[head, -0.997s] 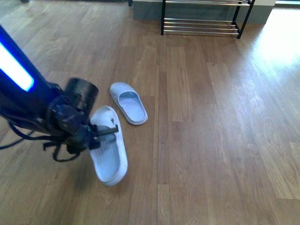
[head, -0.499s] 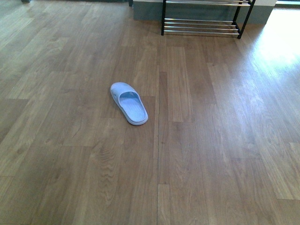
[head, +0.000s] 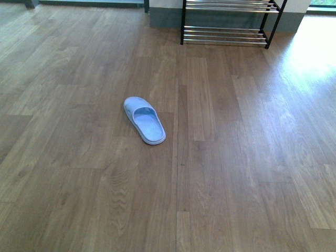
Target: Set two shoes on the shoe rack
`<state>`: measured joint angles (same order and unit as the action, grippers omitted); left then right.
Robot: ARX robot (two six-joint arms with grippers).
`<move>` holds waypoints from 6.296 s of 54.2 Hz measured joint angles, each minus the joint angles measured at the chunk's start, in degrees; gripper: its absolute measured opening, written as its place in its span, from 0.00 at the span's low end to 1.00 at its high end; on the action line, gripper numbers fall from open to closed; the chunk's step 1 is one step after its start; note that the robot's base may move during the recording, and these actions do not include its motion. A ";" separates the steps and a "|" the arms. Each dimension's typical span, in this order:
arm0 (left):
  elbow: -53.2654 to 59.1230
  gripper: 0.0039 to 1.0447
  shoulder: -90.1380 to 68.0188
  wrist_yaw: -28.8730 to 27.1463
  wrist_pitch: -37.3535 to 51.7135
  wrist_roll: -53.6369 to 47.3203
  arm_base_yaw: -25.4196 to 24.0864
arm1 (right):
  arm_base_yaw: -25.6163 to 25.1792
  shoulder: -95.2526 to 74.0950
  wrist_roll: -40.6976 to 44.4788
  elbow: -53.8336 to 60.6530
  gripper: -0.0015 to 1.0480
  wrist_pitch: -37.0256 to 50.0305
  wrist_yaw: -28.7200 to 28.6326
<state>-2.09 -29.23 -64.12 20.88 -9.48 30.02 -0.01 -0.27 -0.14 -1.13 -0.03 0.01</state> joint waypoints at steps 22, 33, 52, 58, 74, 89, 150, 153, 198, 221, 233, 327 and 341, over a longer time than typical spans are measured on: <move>0.00 0.02 0.04 -0.02 0.00 -0.37 0.00 | 0.00 0.00 0.00 0.00 0.91 0.00 0.00; 0.00 0.02 0.04 0.00 0.00 -0.37 0.00 | 0.00 0.00 0.00 0.00 0.91 0.00 0.00; 0.00 0.02 0.04 0.02 0.00 -0.39 0.00 | 0.00 0.00 0.00 0.00 0.91 0.00 0.02; 0.00 0.02 0.04 0.00 0.00 -0.39 0.00 | 0.00 0.02 0.00 0.00 0.91 0.00 0.02; 0.02 0.02 0.04 -0.11 0.00 -0.42 0.00 | 0.00 0.02 0.00 0.00 0.91 0.00 -0.02; 0.02 0.02 0.04 0.02 0.00 -0.42 0.00 | 0.00 0.00 0.00 0.00 0.91 0.00 0.13; 0.07 0.02 0.04 -0.02 0.00 -0.44 0.00 | 6.56 -138.25 22.95 -32.87 0.91 46.88 -2.34; 0.07 0.02 0.04 -0.02 0.00 -0.44 0.00 | 7.26 -143.03 20.90 -35.21 0.91 48.02 -2.16; 0.07 0.02 0.04 -0.02 0.00 -0.44 0.00 | 12.00 -152.85 14.73 -42.97 0.91 54.03 -5.01; 0.09 0.02 0.04 -0.02 0.00 -0.44 0.00 | 5.60 -144.78 16.98 -42.29 0.91 45.90 -11.21; 0.09 0.02 0.04 -0.02 0.02 -0.44 0.00 | -2.64 -115.40 24.26 -31.23 0.91 34.75 -11.21; 0.09 0.02 0.04 -0.02 0.00 -0.44 0.00 | -2.95 -147.05 25.33 -37.11 0.91 43.19 -5.27; 0.09 0.02 0.04 -0.02 0.00 -0.44 0.00 | 0.09 -157.33 22.40 -47.41 0.91 43.17 -5.31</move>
<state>-2.00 -29.19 -64.14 20.88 -9.91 30.02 0.08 -157.60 22.26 -48.53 43.13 -5.30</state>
